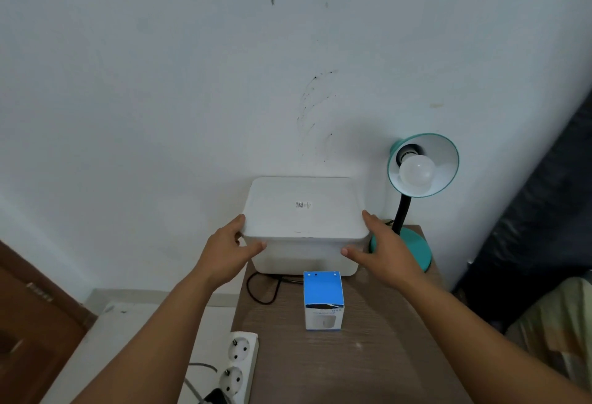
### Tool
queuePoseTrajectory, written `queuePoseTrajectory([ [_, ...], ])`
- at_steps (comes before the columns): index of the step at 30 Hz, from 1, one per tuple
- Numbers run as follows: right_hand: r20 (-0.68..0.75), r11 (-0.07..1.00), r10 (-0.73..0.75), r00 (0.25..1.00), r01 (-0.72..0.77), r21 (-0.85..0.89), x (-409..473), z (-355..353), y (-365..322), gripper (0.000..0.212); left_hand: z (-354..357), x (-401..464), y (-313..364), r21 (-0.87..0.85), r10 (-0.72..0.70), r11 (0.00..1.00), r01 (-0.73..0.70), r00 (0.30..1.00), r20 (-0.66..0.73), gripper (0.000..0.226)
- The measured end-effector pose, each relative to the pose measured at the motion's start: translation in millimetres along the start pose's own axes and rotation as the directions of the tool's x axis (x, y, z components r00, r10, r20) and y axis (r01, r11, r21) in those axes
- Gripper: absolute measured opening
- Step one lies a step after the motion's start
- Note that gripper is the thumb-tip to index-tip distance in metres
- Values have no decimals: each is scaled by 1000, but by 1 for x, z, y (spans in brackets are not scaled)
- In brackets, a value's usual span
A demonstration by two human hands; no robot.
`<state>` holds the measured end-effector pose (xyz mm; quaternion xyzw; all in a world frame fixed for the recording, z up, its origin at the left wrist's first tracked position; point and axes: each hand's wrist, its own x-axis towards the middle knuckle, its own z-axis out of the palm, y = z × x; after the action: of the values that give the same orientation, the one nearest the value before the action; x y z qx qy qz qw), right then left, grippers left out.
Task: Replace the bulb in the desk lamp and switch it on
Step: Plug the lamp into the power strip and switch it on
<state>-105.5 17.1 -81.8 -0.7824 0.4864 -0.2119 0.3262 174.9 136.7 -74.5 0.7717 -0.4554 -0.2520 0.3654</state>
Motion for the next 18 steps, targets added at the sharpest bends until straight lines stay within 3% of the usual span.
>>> queuePoseTrajectory([
  [4,-192,996,-71,979,61,-57,-34,11,-4,72,-2,-26,-20,-70,-29,997,30,1000,12,81],
  [6,-214,995,-104,971,100,-32,-53,20,-9,62,-2,-39,-34,-64,-57,996,58,998,18,83],
  [14,103,975,-209,972,199,100,-112,88,-54,44,-1,-81,-85,20,-157,987,156,969,192,80],
  [18,219,994,-98,971,82,77,-108,128,-58,53,1,-89,-96,41,-170,985,165,945,278,78],
])
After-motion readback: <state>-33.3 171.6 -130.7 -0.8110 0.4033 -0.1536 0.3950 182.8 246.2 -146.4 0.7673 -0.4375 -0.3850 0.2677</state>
